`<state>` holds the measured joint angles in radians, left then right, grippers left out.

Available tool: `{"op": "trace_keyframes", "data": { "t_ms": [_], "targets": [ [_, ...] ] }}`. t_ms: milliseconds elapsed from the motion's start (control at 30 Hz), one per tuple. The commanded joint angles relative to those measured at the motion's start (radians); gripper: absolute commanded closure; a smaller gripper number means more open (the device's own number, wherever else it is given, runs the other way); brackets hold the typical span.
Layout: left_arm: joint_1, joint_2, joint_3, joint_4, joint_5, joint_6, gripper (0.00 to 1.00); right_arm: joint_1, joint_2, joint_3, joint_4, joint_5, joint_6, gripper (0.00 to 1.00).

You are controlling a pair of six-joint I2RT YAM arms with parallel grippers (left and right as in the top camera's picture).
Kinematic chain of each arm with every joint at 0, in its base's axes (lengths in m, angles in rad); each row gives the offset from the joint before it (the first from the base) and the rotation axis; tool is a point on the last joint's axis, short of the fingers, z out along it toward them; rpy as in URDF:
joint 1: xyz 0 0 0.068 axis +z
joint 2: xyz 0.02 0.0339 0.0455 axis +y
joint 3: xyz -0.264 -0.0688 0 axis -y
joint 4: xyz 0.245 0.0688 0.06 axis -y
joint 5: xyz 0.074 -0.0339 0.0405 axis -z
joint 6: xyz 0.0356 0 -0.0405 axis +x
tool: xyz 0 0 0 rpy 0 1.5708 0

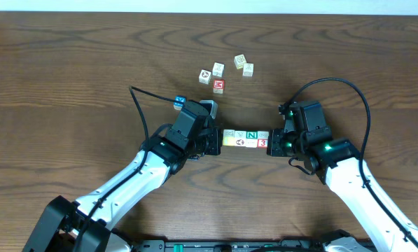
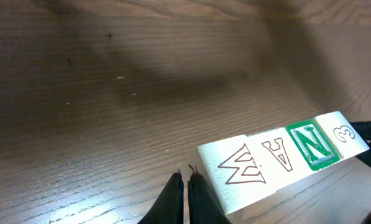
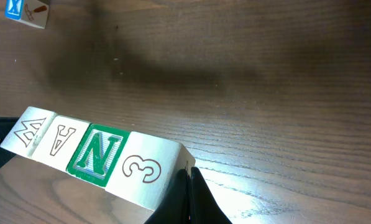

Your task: Lift 4 blocks

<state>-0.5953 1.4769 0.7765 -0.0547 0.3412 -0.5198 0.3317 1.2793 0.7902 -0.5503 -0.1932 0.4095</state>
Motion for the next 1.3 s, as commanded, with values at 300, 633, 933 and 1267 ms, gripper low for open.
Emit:
{"op": "trace_keyframes", "data": {
  "t_ms": [300,633,933,1267],
  "targets": [
    [-0.03,-0.022,0.062,0.028,0.145,0.006,0.93,0.037,-0.013,0.037,0.018,-0.201,-0.006,0.99],
    [-0.03,-0.022,0.062,0.028,0.145,0.006,0.93,0.037,-0.014,0.037,0.018,-0.201,-0.006,0.99],
    [-0.03,-0.033,0.062,0.028,0.145,0.006,0.93,0.037,-0.013,0.037,0.018,-0.201,-0.006,0.99],
    [-0.03,-0.041,0.062,0.012,0.145,0.014,0.93,0.037,-0.014,0.037,0.018,-0.201,-0.006,0.99]
  ]
}}
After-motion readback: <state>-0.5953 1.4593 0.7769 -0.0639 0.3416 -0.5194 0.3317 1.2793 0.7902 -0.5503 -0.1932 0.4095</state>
